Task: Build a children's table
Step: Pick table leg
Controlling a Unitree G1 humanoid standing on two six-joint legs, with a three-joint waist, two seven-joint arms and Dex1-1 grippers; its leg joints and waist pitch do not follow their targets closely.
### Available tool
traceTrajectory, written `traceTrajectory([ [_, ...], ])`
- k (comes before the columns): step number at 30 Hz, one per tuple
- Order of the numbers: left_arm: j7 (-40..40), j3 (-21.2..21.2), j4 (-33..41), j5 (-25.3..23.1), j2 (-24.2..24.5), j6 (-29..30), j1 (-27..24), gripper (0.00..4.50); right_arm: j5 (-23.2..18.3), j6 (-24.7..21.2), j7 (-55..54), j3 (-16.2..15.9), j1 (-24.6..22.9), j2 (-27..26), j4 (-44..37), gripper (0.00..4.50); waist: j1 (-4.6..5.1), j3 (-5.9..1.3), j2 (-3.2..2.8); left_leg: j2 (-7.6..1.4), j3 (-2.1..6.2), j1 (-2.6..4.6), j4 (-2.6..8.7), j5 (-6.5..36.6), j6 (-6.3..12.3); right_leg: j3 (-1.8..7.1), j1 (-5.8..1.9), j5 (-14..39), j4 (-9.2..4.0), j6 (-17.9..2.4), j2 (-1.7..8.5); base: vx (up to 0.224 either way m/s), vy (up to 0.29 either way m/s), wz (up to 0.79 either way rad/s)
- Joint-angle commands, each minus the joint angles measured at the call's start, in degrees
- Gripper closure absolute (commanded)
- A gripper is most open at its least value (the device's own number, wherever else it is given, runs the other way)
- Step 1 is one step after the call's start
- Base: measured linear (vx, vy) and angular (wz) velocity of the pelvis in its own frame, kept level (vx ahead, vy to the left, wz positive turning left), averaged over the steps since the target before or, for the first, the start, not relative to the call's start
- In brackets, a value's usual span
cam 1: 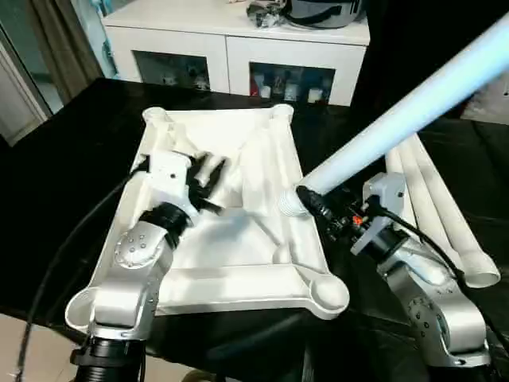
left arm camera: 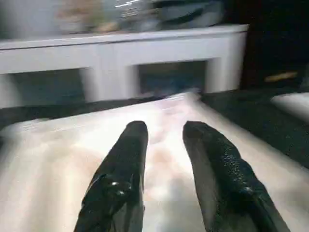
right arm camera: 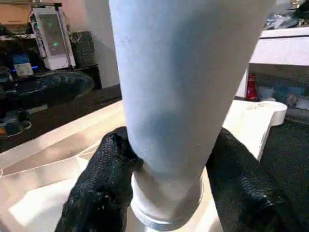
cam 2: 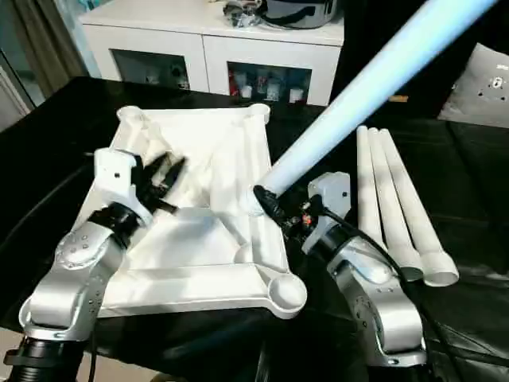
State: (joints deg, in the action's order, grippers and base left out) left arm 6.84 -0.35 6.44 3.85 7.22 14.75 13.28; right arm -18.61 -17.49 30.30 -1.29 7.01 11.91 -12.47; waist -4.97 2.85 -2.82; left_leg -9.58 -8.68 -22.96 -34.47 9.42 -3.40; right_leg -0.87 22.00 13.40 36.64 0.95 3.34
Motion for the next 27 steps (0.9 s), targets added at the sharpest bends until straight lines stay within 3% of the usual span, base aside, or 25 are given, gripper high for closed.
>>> traceTrajectory([
  [1, -1.4, -0.4, 0.0, -1.0, -0.7, 0.6, -1.0, 2.59, 0.3, -0.6, -0.4, -0.6, 1.0, -0.1, -0.5, 2.63, 0.09, -3.49, 0.52, -2.60, 0.82, 1.07, 4.08, 12.4, 1.20, 1.80, -2.01, 4.8, -5.10, -8.5, 3.50, 0.000, 0.000, 0.00],
  [18, -1.0, -1.8, 0.1, -1.3, -2.4, -0.3, -1.7, 2.59, 1.4, -1.3, -1.3, -2.0, 1.0, 1.0, -0.1, 2.63, -0.06, -3.43, 0.75, -2.59, 0.79, 0.92, 4.07, 12.3, 1.98, 1.78, -1.84, 4.9, -5.17, -8.7, 3.54, 0.000, 0.000, 0.00],
  [24, 8.5, -2.9, 0.7, 3.7, 0.3, -2.9, -1.0, 2.59, 0.8, -2.4, -2.3, -0.7, 1.3, 1.0, -0.7, 2.63, -0.09, -3.46, 0.62, -2.56, 0.78, 1.02, 4.16, 12.5, 1.59, 1.81, -1.71, 4.8, -5.12, -9.0, 3.52, 0.000, 0.000, 0.00],
  [26, 11.8, -3.4, 1.6, 5.1, 1.3, -3.6, -1.4, 3.15, 0.8, -2.5, -2.4, -0.5, 1.2, 1.3, -0.8, 2.63, -0.18, -3.51, 0.55, -2.63, 0.79, 1.03, 4.22, 12.5, 1.48, 1.84, -1.66, 4.5, -4.99, -9.0, 3.55, 0.000, 0.000, 0.00],
  [27, 13.1, -3.1, 2.2, 6.2, 1.6, -4.0, -1.7, 3.15, 0.8, -2.7, -2.6, -0.1, 1.0, 1.5, -0.8, 2.63, -0.15, -3.48, 0.56, -2.62, 0.77, 1.03, 4.23, 12.5, 1.37, 1.81, -1.71, 4.2, -4.94, -9.1, 3.55, 0.000, 0.000, 0.00],
])
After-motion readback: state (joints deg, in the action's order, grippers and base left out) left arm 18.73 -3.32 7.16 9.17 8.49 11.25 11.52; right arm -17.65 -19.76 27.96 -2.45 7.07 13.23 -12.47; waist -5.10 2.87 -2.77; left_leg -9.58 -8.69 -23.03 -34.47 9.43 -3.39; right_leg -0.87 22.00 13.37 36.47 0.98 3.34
